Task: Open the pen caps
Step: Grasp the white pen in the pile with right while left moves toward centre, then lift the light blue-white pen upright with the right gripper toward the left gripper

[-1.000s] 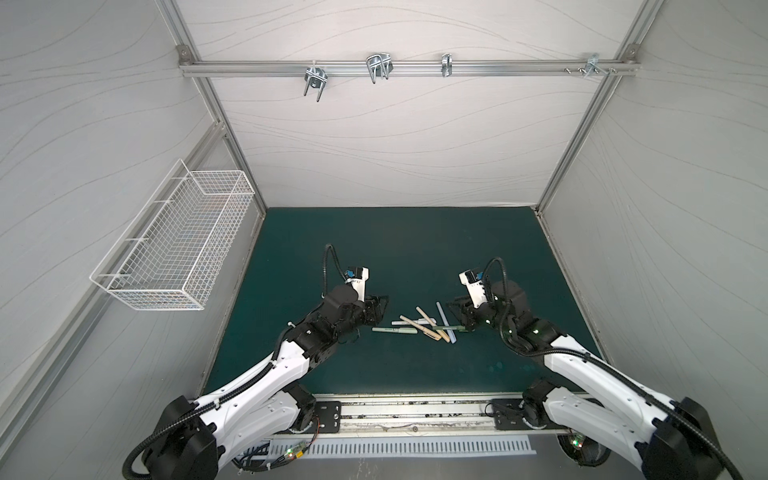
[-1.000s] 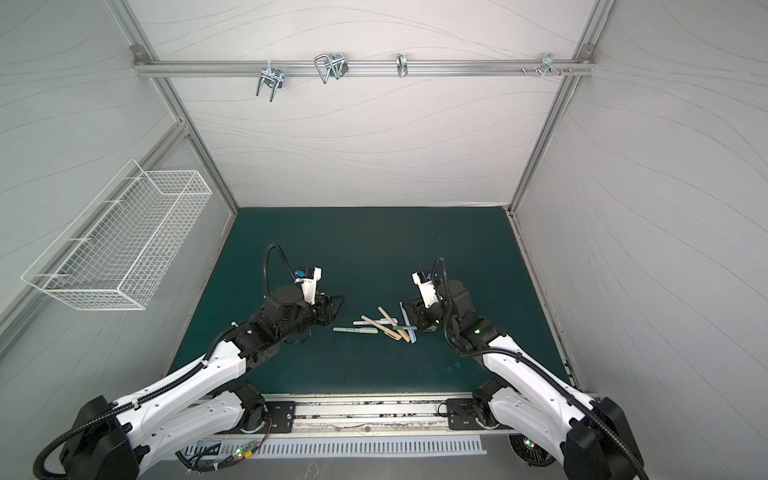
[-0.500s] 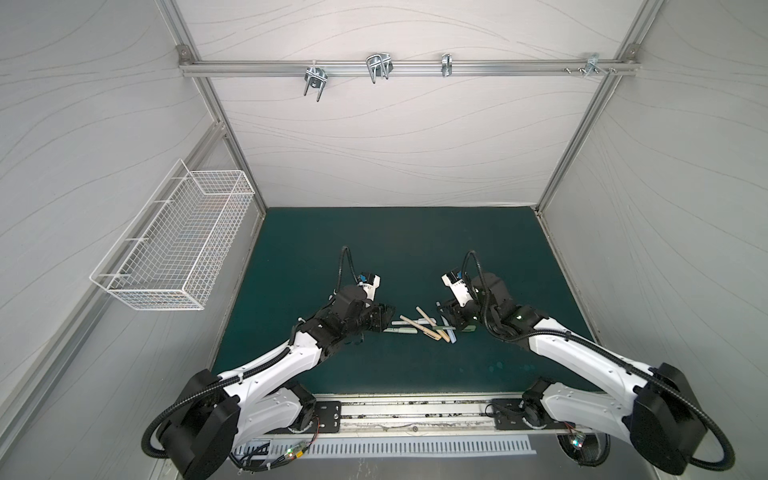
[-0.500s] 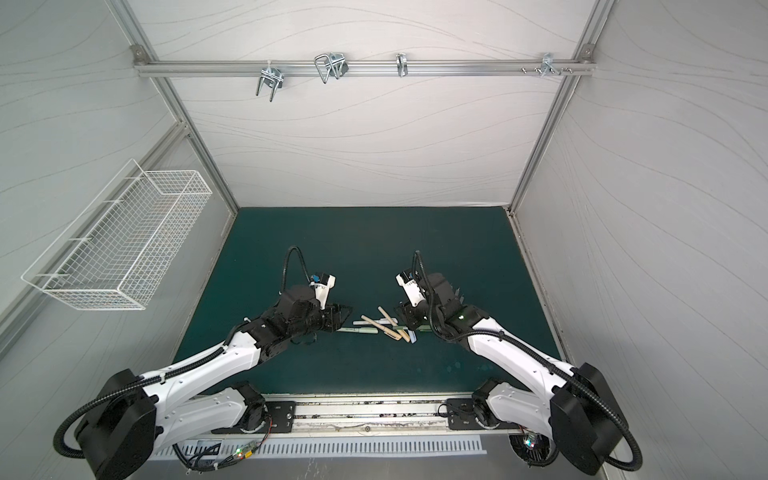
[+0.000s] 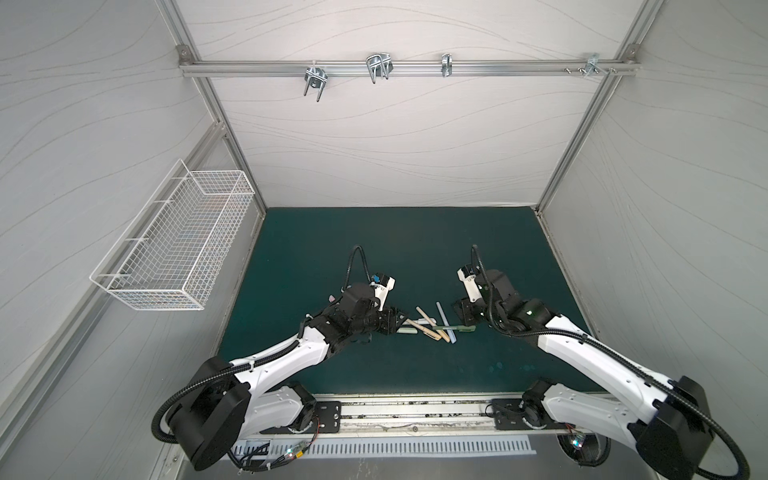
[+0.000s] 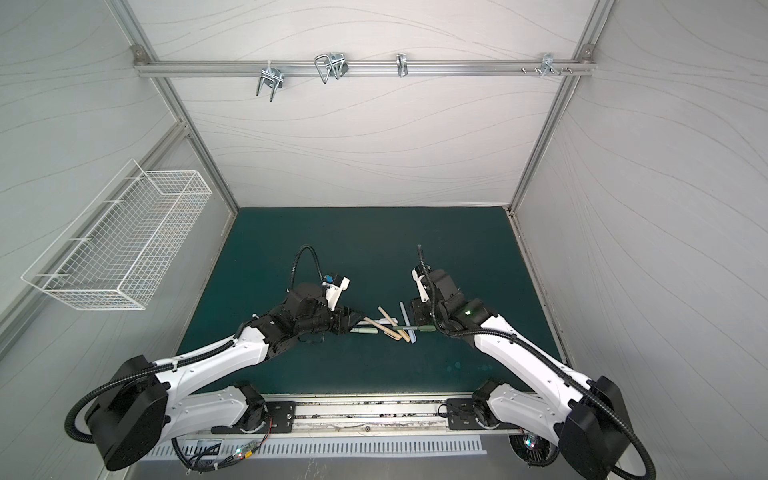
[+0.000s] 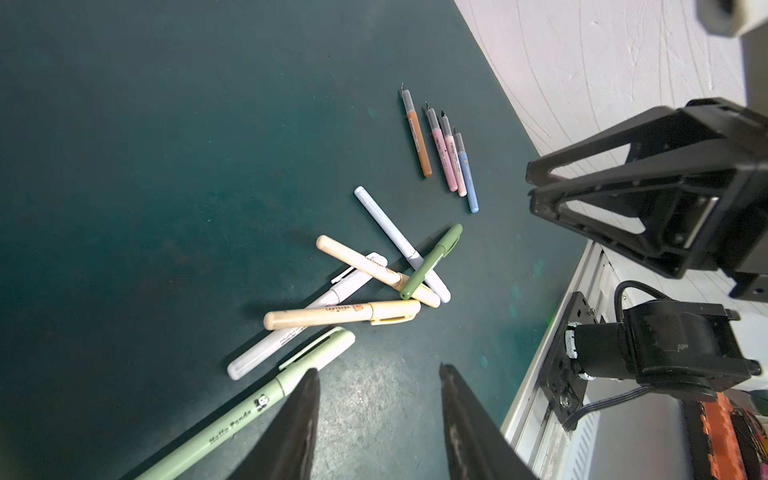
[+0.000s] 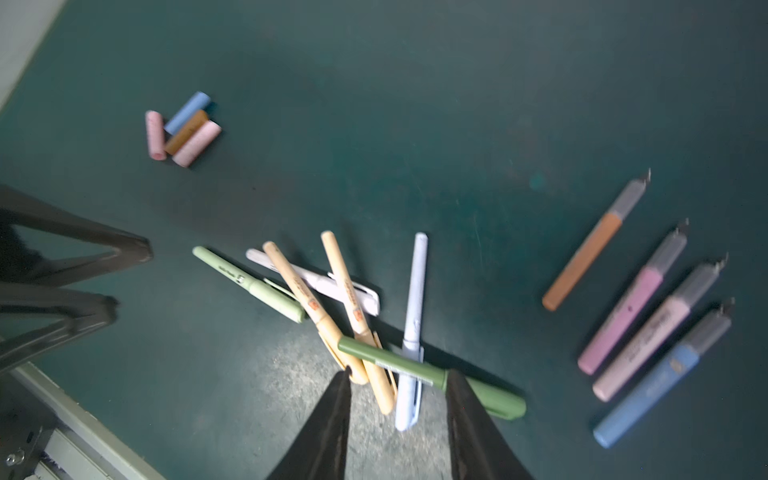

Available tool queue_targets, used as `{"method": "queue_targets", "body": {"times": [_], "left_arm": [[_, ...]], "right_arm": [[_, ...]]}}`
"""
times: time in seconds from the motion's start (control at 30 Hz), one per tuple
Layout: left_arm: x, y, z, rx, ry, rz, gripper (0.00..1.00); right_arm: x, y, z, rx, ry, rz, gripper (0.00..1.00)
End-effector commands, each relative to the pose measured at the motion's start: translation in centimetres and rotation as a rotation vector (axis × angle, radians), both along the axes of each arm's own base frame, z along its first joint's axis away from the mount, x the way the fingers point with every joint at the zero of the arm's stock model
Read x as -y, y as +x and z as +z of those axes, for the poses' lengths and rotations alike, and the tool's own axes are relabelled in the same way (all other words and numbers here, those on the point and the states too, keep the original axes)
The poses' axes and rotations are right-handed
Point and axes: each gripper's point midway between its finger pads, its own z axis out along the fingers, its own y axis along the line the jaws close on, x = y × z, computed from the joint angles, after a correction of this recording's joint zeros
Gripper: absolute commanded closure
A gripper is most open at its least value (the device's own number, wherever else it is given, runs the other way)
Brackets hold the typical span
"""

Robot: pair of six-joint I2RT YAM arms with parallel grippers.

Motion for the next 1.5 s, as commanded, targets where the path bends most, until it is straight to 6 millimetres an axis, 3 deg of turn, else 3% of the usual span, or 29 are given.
{"method": "queue_targets", "body": {"times": [0.0, 0.2, 0.6, 0.87, 1.47], "left_arm": [[1.2, 0.8, 2.7, 0.077, -0.044, -0.024, 0.52], [0.6, 1.2, 2.6, 0.094, -0.021, 0.006, 0.52], [2.4, 0.7, 2.2, 0.045, -0.081, -0.065, 0.52], [2.2, 0.9, 2.1, 0.048, -0.074, -0.049, 0.51], [2.2, 0.9, 2.0, 0.051, -0.067, -0.047, 0.51]], "right_arm": [[0.8, -1.0, -1.9, -0.115, -0.066, -0.039, 0.6], [-0.3, -0.3, -4.5, -0.244, -0.129, -0.056, 0.64], [-2.7, 1.8, -7.4, -0.373, -0.182, -0.04, 0.64], [-3.6, 3.0, -9.8, -0.424, -0.214, -0.053, 0.67], [-2.7, 4.6, -11.7, -0.418, -0.337, -0.07, 0.7]]}}
